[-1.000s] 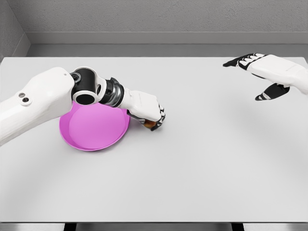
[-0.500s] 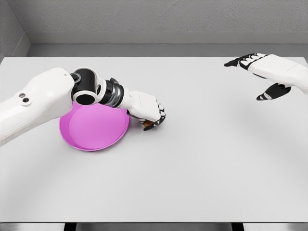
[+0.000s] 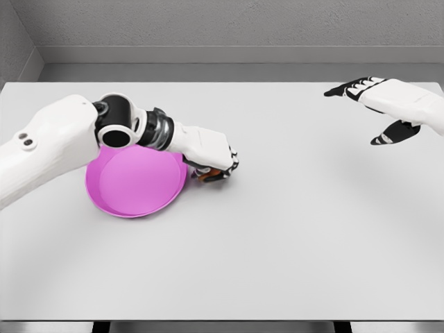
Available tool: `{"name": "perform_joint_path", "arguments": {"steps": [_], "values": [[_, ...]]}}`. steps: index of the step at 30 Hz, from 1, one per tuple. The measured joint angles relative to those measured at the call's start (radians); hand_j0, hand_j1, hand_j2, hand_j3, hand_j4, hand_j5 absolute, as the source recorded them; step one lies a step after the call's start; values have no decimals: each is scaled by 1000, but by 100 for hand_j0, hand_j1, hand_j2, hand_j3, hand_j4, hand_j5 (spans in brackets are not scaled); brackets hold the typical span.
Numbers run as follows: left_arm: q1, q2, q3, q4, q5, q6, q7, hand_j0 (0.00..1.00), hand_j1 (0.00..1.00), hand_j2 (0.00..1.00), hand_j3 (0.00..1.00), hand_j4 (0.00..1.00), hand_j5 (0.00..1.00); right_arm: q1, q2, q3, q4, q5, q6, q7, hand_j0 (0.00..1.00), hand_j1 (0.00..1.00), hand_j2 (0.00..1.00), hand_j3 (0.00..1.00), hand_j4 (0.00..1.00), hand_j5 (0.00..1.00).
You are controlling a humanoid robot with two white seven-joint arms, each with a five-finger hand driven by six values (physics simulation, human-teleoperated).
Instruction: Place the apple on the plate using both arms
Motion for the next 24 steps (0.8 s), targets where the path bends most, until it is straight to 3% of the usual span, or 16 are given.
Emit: {"name": "perform_joint_path", "arguments": {"steps": [7, 15, 16, 18, 20, 21, 24], "values": [[2, 4, 74, -9, 36, 0, -2, 0, 0, 0, 0, 0, 0, 0, 0, 0, 0, 0, 0, 0, 100, 100, 100, 100, 100, 100], [28, 124, 122, 1, 5, -2, -14, 0, 0, 0, 0, 0, 0, 0, 0, 0, 0, 0, 0, 0, 100, 100, 100, 100, 100, 100], [34, 134, 123, 3, -2, -2, -15, 4, 4, 4, 4, 4, 4, 0, 0, 0, 0, 0, 0, 0, 100, 100, 100, 100, 100, 100], [51, 153, 124, 6, -16, -2, -15, 29, 29, 29, 29, 29, 29, 0, 0, 0, 0, 0, 0, 0, 100, 100, 100, 100, 100, 100], [58, 167, 125, 7, -19, -2, -15, 84, 84, 84, 84, 84, 84, -2, 0, 0, 0, 0, 0, 0, 100, 100, 100, 100, 100, 100], [58, 173, 126, 7, -21, -1, -15, 100, 100, 100, 100, 100, 100, -2, 0, 0, 0, 0, 0, 0, 100, 100, 100, 100, 100, 100], [58, 190, 128, 7, -22, -1, -14, 100, 100, 100, 100, 100, 100, 0, 0, 0, 0, 0, 0, 0, 100, 100, 100, 100, 100, 100]]}}
